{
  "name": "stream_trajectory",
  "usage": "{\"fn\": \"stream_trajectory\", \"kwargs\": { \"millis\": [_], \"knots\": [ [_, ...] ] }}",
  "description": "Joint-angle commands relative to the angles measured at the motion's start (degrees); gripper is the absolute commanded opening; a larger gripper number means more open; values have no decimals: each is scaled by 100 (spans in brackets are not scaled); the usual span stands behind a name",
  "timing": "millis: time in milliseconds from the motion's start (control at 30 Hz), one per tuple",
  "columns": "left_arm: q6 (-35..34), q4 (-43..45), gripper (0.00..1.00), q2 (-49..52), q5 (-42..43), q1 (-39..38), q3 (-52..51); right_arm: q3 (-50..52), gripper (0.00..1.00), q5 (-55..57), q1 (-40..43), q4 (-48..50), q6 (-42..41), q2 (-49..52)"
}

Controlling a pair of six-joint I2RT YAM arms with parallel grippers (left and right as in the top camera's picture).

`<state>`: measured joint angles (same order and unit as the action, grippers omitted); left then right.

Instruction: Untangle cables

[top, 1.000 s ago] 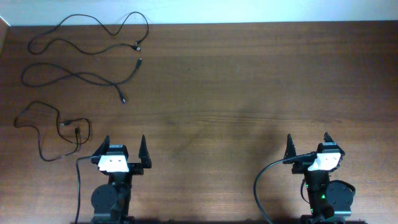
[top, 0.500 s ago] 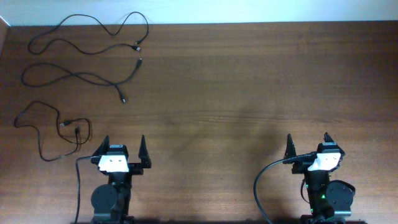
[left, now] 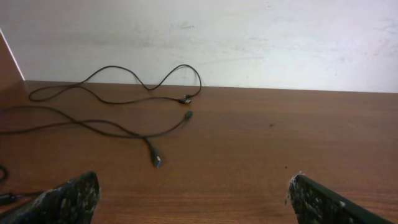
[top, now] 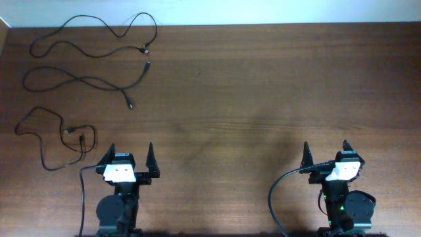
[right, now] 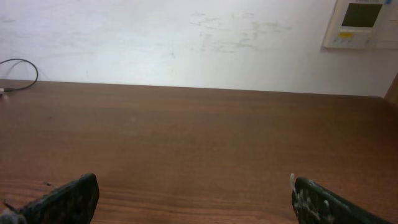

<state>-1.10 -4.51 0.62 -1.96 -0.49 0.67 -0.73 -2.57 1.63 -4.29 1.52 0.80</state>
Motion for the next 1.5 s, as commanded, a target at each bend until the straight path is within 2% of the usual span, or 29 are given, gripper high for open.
{"fn": "stream_trajectory", "kwargs": {
  "millis": [0, 1467],
  "knots": [
    [72, -35, 99, -33, -42, 31, -20, 42, 98, 48, 28, -20, -26, -59],
    [72, -31, 99, -33, 68, 31, -15, 42, 99, 48, 28, -17, -26, -59]
  ]
}}
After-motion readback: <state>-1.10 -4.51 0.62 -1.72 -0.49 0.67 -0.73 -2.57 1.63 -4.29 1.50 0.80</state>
